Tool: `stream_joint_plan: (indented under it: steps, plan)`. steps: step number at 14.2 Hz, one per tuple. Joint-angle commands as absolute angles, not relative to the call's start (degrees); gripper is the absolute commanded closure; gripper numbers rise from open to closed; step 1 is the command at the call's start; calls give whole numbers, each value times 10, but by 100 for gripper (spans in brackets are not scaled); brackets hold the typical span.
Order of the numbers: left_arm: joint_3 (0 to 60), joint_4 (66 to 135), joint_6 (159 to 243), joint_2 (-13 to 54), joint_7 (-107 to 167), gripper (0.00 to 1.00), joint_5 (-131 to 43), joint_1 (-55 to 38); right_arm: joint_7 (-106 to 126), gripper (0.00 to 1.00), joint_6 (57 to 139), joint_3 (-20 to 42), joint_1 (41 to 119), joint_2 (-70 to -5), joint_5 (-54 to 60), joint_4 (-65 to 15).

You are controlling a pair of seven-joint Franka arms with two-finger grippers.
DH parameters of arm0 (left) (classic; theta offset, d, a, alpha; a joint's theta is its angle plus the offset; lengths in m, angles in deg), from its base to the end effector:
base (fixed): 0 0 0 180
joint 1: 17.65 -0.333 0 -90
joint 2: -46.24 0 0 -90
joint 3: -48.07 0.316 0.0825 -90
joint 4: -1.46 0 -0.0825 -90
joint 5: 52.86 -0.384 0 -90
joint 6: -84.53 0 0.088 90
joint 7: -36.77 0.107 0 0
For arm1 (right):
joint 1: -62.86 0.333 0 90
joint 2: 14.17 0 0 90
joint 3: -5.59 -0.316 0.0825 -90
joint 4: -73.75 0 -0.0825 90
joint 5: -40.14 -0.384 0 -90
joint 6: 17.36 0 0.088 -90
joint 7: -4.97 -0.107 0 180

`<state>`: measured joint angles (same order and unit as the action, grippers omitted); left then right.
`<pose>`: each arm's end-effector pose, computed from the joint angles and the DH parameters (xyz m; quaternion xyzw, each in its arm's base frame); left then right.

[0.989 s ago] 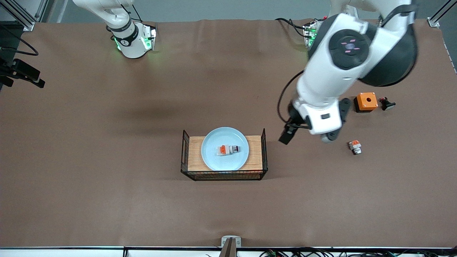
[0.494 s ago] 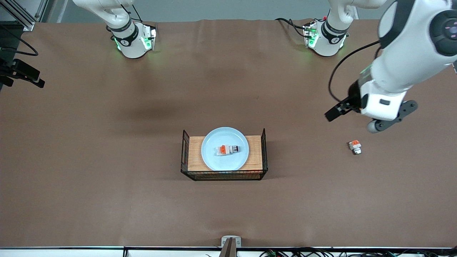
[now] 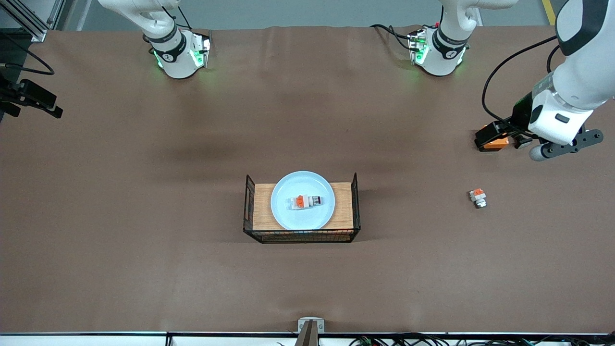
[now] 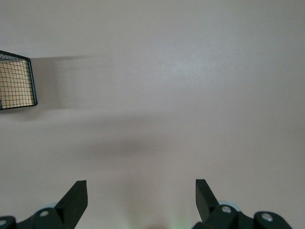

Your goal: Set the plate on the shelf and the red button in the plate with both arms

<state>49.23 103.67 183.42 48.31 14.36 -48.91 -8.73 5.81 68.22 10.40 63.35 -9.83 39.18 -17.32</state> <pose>0.5434 -0.0803 0.5567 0.9905 0.1331 -0.0195 0.0303 0.5215 -0.0394 0.6497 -0.9994 0.0296 0.0096 0.0120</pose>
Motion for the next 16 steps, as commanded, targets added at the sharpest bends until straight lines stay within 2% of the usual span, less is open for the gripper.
stream_joint_plan:
  steps: [1,5,11,14,16]
  plan:
    - [489,1111,1876,542,192,1,-489,-112,63,0,687,102,633,-81,392,-188]
    - [489,1113,1876,549,248,1,-489,-146,63,0,689,102,629,-82,392,-188]
    - [492,1076,1875,538,252,1,-500,-155,58,0,682,97,633,-81,391,-188]
    - [491,1023,1871,512,251,1,-500,-155,57,0,680,97,633,-82,390,-188]
    - [490,963,1868,485,249,1,-500,-155,57,0,679,97,633,-82,390,-188]
